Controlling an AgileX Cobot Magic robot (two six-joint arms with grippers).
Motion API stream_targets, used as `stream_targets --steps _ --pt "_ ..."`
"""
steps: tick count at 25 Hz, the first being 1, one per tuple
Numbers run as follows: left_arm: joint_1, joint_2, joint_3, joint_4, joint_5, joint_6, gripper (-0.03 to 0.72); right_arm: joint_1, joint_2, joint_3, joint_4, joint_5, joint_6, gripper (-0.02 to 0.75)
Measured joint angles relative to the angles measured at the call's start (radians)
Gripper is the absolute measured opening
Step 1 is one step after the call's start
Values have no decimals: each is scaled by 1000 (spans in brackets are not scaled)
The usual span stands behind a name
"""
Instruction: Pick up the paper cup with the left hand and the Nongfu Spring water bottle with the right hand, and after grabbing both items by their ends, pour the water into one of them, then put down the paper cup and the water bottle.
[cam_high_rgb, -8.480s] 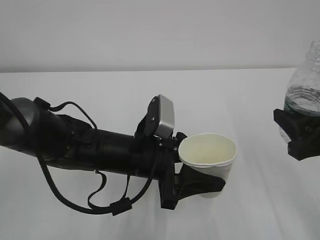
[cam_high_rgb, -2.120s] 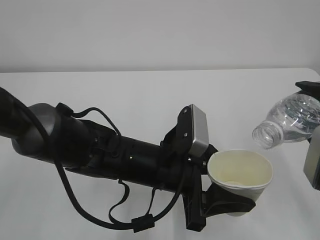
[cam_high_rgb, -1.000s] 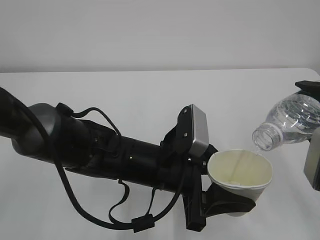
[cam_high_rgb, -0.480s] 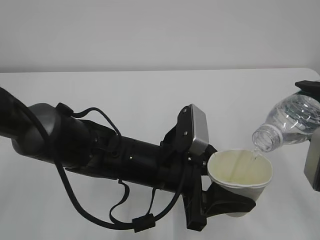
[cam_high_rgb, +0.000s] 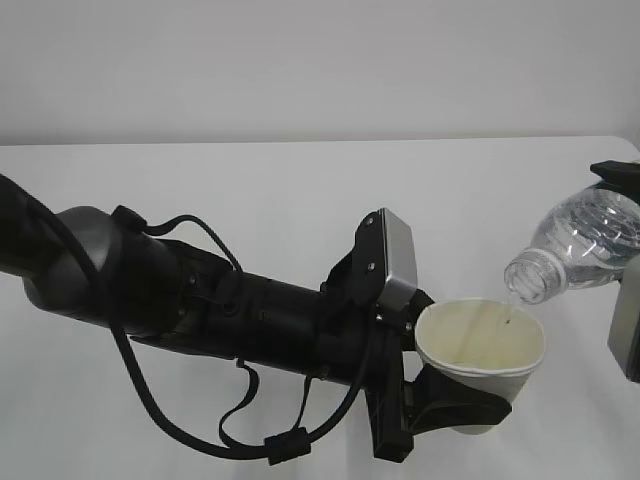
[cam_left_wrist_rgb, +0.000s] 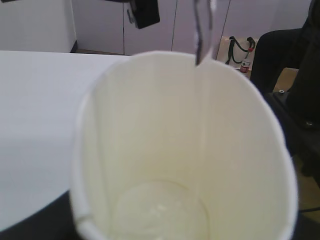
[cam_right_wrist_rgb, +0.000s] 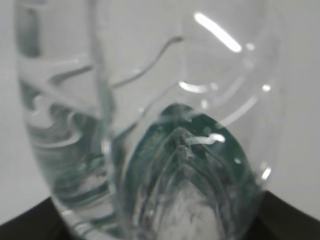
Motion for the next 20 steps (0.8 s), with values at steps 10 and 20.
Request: stream_targets --steps 10,20 --pt "0 0 0 0 0 -2 435 0 0 0 4 0 -4 468" --pt "0 0 0 0 0 -2 435 0 0 0 4 0 -8 468"
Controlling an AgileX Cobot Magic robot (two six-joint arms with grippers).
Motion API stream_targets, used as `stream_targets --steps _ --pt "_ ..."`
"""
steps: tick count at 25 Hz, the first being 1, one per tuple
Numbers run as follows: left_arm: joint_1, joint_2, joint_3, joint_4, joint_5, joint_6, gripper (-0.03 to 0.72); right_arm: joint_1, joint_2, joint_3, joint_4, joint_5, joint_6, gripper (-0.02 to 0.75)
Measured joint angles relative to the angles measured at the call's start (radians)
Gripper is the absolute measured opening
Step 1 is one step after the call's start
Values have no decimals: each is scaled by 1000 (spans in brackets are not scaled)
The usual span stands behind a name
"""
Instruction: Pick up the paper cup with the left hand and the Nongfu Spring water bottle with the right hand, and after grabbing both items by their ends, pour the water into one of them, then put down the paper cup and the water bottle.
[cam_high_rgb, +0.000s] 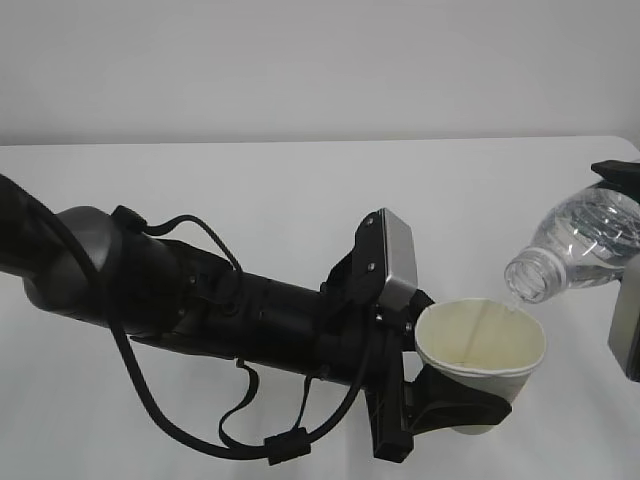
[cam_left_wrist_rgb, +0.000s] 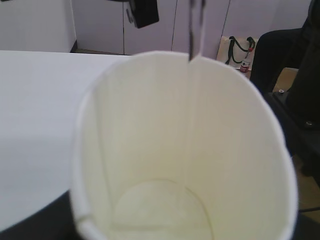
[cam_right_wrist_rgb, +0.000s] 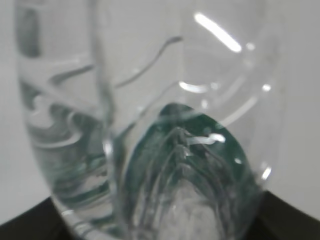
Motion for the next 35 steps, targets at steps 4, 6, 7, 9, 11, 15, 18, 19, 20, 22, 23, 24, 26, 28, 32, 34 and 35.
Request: stream_targets --steps 4,6,7,9,11,15,18,19,20,22,23,24,26,28,32,34,35 --pt "0 0 0 0 0 0 435 0 0 0 2 0 -4 468" --pt "0 0 0 0 0 0 434 0 0 0 2 0 -4 468" --pt "0 0 0 2 0 0 434 0 0 0 2 0 -4 468" --pt "0 0 0 2 0 0 434 0 0 0 2 0 -4 468" --pt "0 0 0 2 0 0 434 0 0 0 2 0 -4 468" --pt "0 0 0 2 0 0 434 0 0 0 2 0 -5 468" --pt "0 0 0 2 0 0 434 0 0 0 2 0 -6 468" --pt "0 0 0 2 0 0 434 0 0 0 2 0 -6 468" --pt "0 0 0 2 0 0 434 0 0 0 2 0 -6 468" --pt "0 0 0 2 0 0 434 0 0 0 2 0 -8 468" --pt "0 0 0 2 0 0 434 0 0 0 2 0 -8 468" --pt "0 0 0 2 0 0 434 0 0 0 2 0 -8 468" --pt "0 0 0 2 0 0 434 0 0 0 2 0 -10 468" --pt "0 0 0 2 0 0 434 0 0 0 2 0 -10 468" --pt "0 0 0 2 0 0 434 0 0 0 2 0 -11 468" --pt "0 0 0 2 0 0 434 0 0 0 2 -2 -14 468" --pt "0 0 0 2 0 0 434 0 0 0 2 -2 -16 468"
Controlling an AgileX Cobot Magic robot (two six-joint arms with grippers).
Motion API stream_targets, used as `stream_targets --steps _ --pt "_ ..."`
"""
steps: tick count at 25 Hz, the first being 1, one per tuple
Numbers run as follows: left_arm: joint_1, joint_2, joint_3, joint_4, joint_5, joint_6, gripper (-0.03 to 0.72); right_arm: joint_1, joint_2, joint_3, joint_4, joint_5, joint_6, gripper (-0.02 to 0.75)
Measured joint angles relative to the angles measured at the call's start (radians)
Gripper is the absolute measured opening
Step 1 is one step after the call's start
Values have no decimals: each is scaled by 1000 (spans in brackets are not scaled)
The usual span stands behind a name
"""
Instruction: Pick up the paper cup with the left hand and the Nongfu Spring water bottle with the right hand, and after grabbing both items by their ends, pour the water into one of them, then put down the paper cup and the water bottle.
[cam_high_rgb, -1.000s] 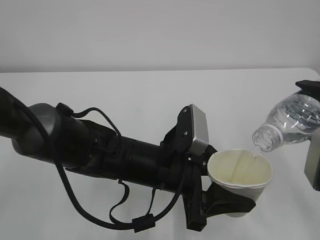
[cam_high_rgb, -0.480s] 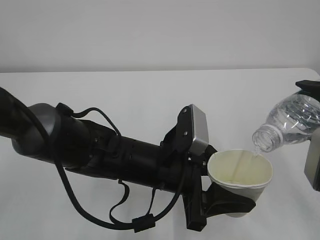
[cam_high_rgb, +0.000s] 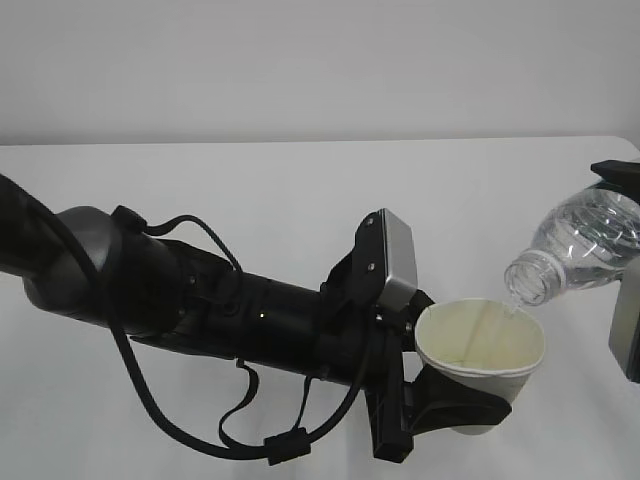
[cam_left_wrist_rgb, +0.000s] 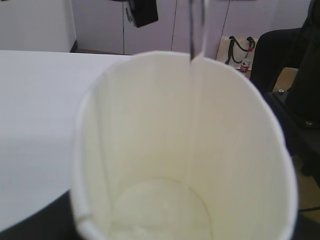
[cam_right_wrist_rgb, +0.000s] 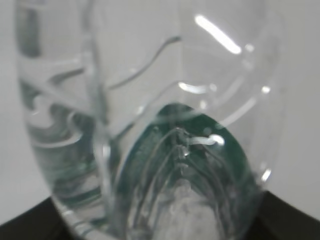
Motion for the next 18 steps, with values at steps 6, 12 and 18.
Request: stream_targets --steps 6,12,18 --pt "0 0 0 0 0 0 433 0 0 0 16 0 -14 468" --pt "0 0 0 0 0 0 433 0 0 0 19 0 -16 468" --pt "0 0 0 0 0 0 433 0 0 0 21 -6 -16 467"
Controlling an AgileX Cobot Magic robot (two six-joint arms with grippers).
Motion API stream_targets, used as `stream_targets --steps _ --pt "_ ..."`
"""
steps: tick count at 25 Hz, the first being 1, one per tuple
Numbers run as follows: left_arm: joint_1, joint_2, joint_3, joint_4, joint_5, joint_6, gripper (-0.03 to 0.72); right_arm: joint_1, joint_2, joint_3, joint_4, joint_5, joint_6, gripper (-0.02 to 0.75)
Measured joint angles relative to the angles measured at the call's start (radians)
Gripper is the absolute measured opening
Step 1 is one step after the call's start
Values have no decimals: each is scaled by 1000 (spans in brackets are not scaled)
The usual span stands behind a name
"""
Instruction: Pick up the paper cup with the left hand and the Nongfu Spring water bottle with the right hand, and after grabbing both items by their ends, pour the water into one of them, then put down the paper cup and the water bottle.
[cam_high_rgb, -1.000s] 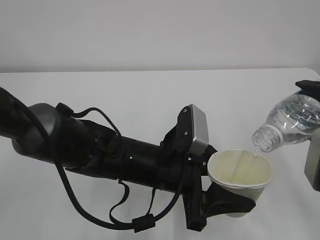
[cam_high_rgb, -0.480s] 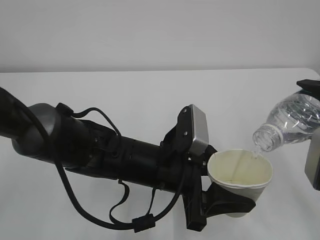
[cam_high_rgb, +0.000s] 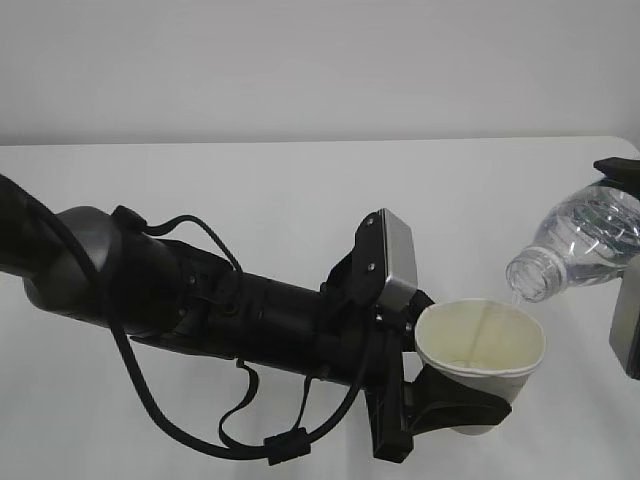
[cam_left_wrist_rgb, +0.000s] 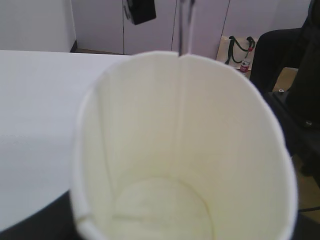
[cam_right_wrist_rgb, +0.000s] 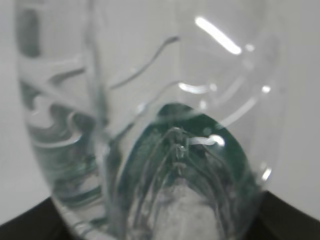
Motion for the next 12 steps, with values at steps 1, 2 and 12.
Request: stream_targets --steps 1,2,12 --pt "0 0 0 0 0 0 433 0 0 0 0 -2 0 467" --pt "0 0 0 0 0 0 433 0 0 0 0 -2 0 467" --pt "0 0 0 0 0 0 433 0 0 0 2 -8 -4 467"
